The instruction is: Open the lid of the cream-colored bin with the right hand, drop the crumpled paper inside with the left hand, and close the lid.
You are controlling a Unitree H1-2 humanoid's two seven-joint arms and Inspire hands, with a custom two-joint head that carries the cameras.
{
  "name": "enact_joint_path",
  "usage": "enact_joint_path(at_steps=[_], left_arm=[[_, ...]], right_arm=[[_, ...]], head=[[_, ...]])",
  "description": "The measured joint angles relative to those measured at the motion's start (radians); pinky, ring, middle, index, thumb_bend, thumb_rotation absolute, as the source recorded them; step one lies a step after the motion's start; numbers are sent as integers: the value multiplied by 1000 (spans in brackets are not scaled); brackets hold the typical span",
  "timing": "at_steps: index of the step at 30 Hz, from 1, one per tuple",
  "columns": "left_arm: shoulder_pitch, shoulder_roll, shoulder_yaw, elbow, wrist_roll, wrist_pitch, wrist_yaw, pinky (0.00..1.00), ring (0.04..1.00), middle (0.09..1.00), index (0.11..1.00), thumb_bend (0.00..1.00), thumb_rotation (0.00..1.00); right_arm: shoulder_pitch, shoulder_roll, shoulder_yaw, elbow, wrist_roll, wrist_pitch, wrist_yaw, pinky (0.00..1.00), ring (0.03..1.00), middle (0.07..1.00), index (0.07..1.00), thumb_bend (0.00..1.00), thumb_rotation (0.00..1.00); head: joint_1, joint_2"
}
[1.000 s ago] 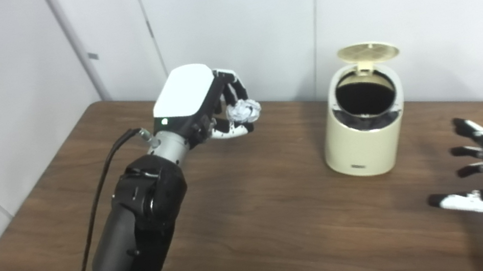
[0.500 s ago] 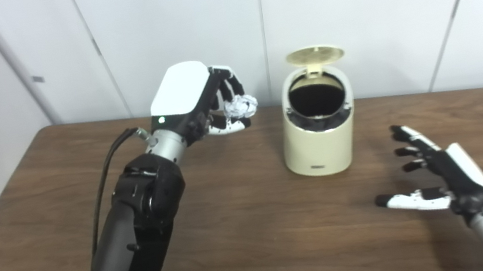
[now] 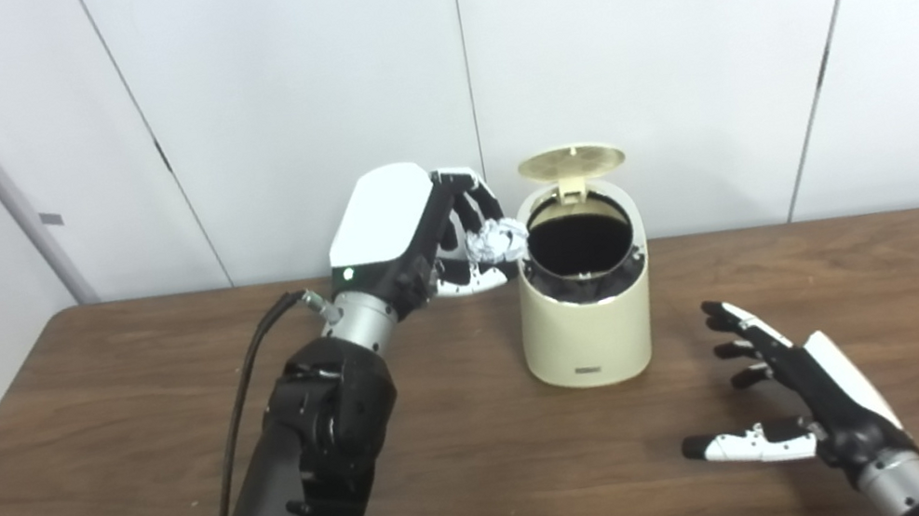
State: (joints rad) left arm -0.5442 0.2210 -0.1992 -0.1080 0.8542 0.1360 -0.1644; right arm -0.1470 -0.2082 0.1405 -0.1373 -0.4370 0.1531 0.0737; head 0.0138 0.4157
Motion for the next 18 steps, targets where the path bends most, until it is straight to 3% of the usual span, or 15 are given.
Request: enact_joint_path(at_steps=[9, 18], left_arm=[[-33, -16, -15, 39, -14, -5, 18, 326, 375, 485, 512, 500, 0], [-38, -36, -34, 105, -31, -51, 83, 326, 375, 485, 512, 500, 0]], right_arm=[[0, 4, 1, 14, -3, -22, -10, 668, 819, 899, 906, 827, 259], [0, 8, 1, 24, -5, -35, -20, 667, 814, 898, 905, 832, 278]], head=[[-15, -9], [-25, -14]])
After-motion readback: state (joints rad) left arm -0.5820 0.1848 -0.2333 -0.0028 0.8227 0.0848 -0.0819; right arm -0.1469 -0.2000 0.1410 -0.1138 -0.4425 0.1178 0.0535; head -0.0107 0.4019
